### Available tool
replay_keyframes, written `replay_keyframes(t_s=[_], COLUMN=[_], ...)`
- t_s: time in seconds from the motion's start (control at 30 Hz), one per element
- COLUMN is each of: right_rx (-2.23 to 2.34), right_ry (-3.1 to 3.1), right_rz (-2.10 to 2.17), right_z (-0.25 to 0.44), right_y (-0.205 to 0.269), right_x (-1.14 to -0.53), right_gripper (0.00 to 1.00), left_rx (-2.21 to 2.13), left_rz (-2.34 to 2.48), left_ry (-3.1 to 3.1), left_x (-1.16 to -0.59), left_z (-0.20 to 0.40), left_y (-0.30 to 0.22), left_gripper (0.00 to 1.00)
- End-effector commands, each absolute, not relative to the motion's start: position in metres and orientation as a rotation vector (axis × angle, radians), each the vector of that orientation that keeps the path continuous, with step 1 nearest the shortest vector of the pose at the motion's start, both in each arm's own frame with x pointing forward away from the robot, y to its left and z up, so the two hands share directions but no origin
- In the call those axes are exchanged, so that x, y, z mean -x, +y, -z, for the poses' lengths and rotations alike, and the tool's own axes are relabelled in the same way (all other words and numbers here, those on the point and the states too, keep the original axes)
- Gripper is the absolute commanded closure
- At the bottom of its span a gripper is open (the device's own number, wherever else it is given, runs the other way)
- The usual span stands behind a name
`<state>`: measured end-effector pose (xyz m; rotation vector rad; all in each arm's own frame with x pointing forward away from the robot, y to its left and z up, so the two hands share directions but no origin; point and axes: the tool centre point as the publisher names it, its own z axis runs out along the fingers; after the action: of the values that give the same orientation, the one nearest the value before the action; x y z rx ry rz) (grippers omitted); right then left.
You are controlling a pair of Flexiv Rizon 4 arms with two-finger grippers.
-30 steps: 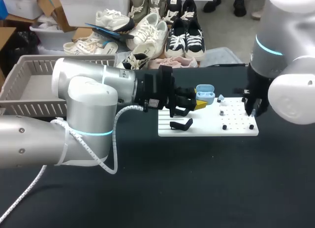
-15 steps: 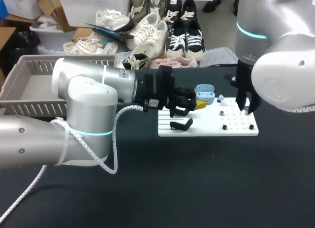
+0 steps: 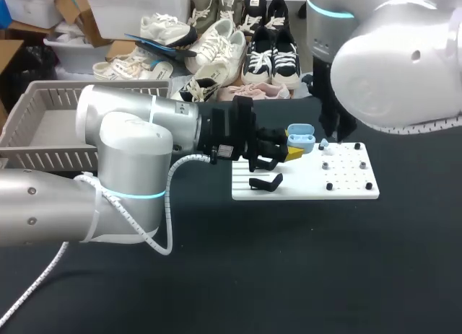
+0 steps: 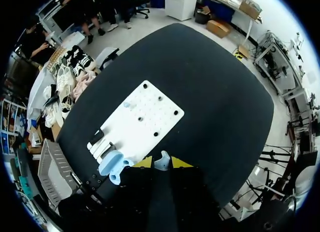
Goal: Pick up each earbud case from the left stands, insert the matching earbuds, close the lid, and place the case in the box.
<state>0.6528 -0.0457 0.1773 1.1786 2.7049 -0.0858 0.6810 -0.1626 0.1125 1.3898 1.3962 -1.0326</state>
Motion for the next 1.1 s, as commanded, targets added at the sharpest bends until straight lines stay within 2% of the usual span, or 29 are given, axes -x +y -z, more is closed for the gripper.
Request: replay_keyframes(t_s=[0.03, 0.4, 1.1], right_rx=[-1.149, -1.034, -0.876], right_ry=[2.693, 2.723, 2.801], right_rz=[0.131, 0.135, 0.083], right_z=[-0.186, -0.193, -0.177], right_y=[-0.029, -0.007, -0.006], right_x=[-0.655, -0.666, -0.678], right_gripper=[1.00, 1.00, 1.00], left_rx=[-1.391, -1.391, -1.391], left_rz=[1.034, 1.034, 1.034], left_ry=[1.394, 1.394, 1.394], left_x=[-0.682, -0.682, -0.682], left_z=[-0.112, -0.112, -0.112], left_y=[-0.162, -0.162, -0.162], left_gripper=[1.00, 1.00, 1.00])
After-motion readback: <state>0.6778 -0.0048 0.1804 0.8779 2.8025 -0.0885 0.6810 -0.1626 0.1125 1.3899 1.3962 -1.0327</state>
